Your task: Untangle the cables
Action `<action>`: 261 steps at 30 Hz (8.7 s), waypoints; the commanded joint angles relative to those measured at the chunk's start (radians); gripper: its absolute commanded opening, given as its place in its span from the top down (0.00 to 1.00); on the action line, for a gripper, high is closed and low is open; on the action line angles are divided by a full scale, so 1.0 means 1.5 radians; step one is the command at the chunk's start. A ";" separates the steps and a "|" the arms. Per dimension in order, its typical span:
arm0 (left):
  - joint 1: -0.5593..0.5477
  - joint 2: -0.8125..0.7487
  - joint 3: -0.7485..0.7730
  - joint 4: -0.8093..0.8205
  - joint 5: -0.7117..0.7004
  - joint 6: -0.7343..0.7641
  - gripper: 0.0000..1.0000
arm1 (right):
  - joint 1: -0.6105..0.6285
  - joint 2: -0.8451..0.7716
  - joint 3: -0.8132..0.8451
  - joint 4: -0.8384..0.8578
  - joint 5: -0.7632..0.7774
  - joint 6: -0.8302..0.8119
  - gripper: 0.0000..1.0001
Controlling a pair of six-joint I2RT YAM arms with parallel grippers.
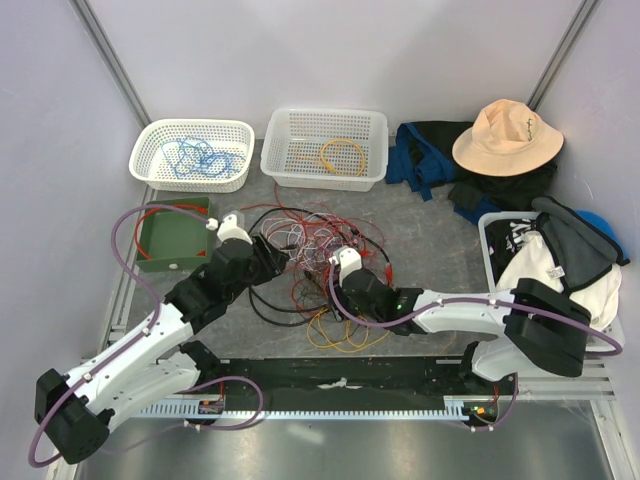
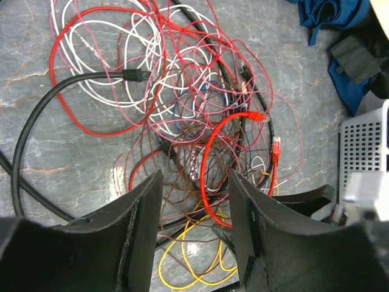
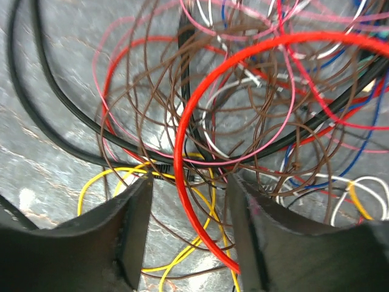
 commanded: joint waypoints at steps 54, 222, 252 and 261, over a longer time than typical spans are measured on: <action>-0.042 0.157 -0.013 0.446 0.364 0.071 0.98 | 0.021 -0.271 0.097 -0.133 0.069 -0.066 0.50; -0.063 0.493 0.326 0.037 -0.086 0.186 0.98 | 0.012 -0.428 0.010 -0.198 0.263 0.030 0.10; -0.061 0.205 0.240 0.051 0.092 0.248 0.98 | -0.037 -0.248 0.050 0.132 -0.029 0.002 0.34; -0.061 0.213 0.250 0.049 0.096 0.240 0.98 | -0.038 -0.158 0.079 0.144 -0.096 -0.011 0.37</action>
